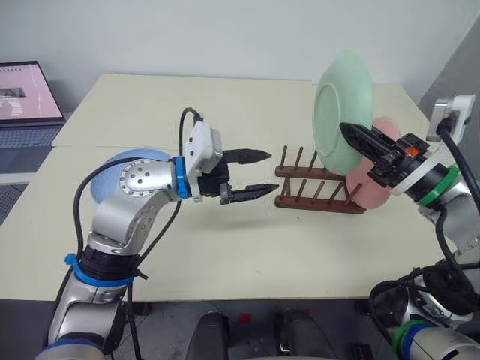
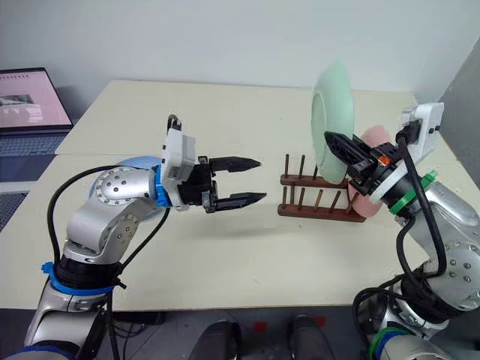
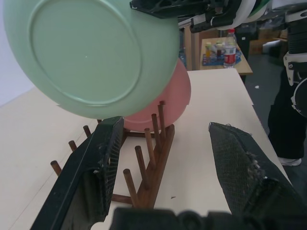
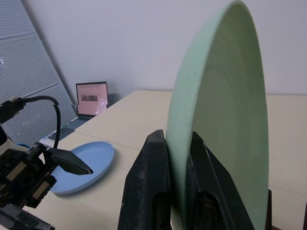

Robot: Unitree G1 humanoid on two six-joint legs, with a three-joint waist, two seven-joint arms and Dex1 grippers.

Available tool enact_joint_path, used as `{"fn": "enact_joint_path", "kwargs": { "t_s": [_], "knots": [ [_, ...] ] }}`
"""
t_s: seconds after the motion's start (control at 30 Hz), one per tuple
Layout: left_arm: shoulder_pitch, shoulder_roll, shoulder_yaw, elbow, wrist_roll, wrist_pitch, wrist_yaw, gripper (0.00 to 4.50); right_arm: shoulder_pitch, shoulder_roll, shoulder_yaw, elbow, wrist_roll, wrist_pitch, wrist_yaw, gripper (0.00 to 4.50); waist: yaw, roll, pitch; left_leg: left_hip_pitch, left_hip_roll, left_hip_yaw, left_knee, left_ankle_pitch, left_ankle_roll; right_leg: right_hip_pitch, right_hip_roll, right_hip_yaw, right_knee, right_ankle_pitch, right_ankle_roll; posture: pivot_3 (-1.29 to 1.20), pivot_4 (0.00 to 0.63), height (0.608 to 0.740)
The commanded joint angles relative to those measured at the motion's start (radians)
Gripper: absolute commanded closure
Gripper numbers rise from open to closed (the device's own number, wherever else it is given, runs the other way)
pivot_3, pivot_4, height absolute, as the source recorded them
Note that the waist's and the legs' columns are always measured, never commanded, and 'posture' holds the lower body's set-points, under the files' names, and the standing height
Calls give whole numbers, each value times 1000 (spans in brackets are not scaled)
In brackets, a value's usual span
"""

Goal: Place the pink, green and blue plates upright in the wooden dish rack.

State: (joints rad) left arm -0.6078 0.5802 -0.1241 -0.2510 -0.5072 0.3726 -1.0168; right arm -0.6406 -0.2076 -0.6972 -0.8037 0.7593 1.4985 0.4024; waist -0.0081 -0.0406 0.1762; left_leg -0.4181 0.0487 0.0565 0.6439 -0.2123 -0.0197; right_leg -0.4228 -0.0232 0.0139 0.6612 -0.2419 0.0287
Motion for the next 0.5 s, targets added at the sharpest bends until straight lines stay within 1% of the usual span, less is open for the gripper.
{"fn": "enact_joint_path", "kwargs": {
  "t_s": [0.03,0.2,0.3,0.5],
  "knots": [
    [-36,-16,2,0,4,-20,-16,1412,24,16,-30,-51,50,19,-49,4500,0,0,0,0,0,0,0,0,0,0,0,0,0,0,0,0,150,733],
    [-38,-37,-5,-4,1,-13,-31,1412,72,18,-29,-44,76,12,-97,4500,-1,0,0,0,0,0,0,0,0,0,0,1,-1,-1,2,0,150,733],
    [-39,-39,2,-15,-32,14,-51,1412,88,9,-30,-21,91,4,-114,4500,-3,0,0,0,0,0,0,0,0,0,0,1,-1,-2,3,0,150,733],
    [-57,-37,29,-20,-88,80,-64,1412,72,23,-12,32,109,9,-175,4500,-13,0,0,0,0,-1,0,0,0,0,0,1,-1,-2,4,0,150,733]
  ]
}}
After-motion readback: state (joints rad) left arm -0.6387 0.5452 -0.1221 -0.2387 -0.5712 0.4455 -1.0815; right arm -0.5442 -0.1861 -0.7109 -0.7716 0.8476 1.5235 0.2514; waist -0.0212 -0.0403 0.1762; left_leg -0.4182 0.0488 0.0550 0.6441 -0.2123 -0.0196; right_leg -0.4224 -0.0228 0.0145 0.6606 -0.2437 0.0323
